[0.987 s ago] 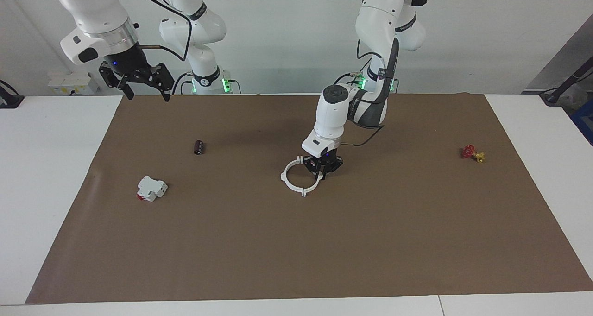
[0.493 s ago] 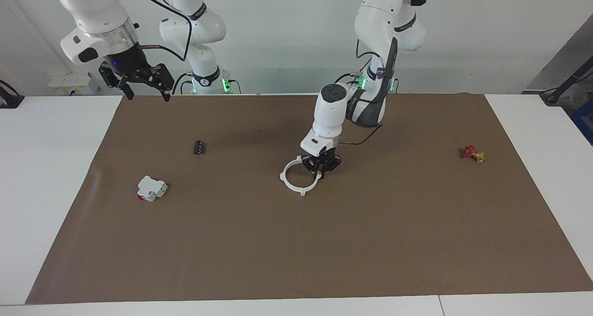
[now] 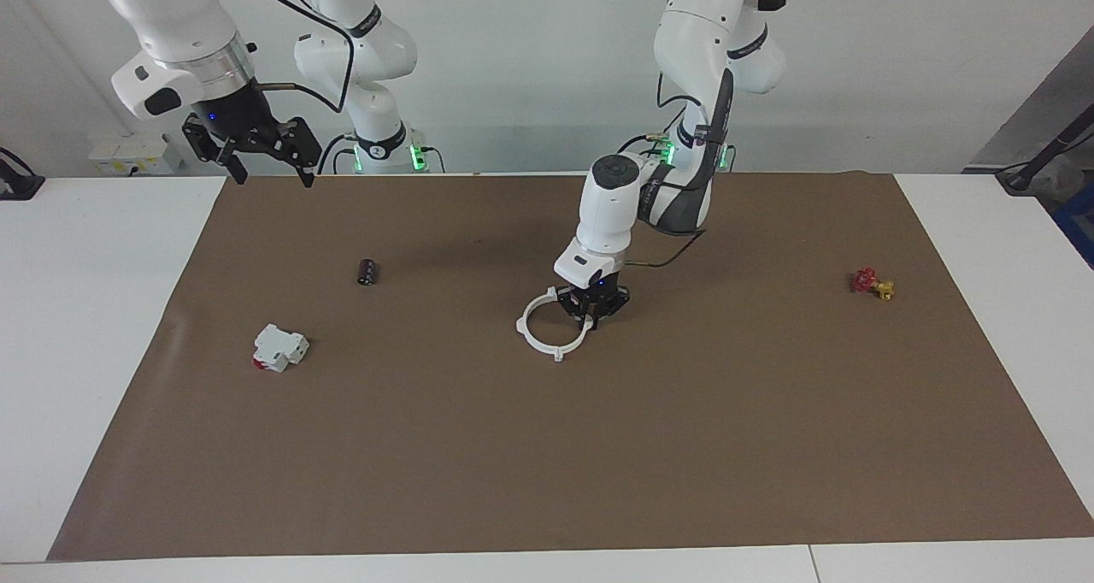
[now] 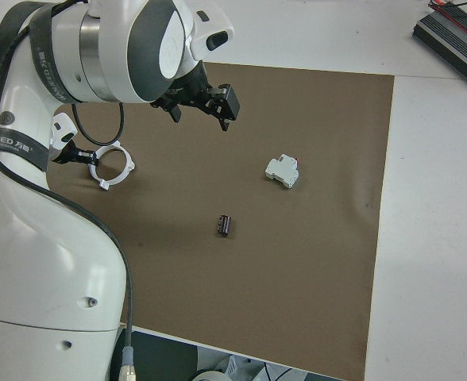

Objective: Assemble drain pipe with both arms
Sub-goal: 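Press the held clamp onto the centre clamp with the left gripper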

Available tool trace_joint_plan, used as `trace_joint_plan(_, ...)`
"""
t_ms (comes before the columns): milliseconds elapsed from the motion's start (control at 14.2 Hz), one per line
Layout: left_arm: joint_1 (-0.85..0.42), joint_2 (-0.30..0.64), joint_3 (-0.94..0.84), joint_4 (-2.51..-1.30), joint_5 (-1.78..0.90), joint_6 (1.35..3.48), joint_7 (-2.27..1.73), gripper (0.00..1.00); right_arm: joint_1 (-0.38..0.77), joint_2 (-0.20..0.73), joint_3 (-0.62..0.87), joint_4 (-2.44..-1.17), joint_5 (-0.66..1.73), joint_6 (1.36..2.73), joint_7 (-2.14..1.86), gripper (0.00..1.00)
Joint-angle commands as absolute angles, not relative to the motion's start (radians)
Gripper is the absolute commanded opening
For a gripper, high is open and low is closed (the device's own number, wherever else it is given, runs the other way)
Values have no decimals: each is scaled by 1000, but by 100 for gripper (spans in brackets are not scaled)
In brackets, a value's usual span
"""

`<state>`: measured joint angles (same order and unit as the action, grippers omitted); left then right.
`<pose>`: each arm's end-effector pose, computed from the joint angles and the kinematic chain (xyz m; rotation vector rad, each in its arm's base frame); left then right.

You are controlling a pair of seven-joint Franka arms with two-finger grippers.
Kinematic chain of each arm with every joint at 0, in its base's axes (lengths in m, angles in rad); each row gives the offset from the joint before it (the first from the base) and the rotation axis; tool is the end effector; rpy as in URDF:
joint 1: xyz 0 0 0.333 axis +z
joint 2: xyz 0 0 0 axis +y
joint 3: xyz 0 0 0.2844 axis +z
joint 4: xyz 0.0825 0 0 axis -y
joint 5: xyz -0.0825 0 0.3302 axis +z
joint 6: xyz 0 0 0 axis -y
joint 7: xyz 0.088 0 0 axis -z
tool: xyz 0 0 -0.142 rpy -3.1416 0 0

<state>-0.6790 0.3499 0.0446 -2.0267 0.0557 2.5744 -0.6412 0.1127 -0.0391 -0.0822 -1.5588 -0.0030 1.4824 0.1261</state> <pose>0.4648 -0.3426 0.2691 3.0494 -0.0632 0.2882 0.4794 0.0134 0.5744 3.1347 -0.1501 -0.0586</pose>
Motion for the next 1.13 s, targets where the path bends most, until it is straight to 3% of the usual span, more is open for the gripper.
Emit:
trace_joint_plan(0,-709,330,60,-2082,75,2589,-672,0,109,-49,-83,-1563,18,1470,100,100)
trace_joint_plan(1057,-710,328,60,-2089,77,2600,-669,0,109,-49,-83,-1563,18,1470,100,100)
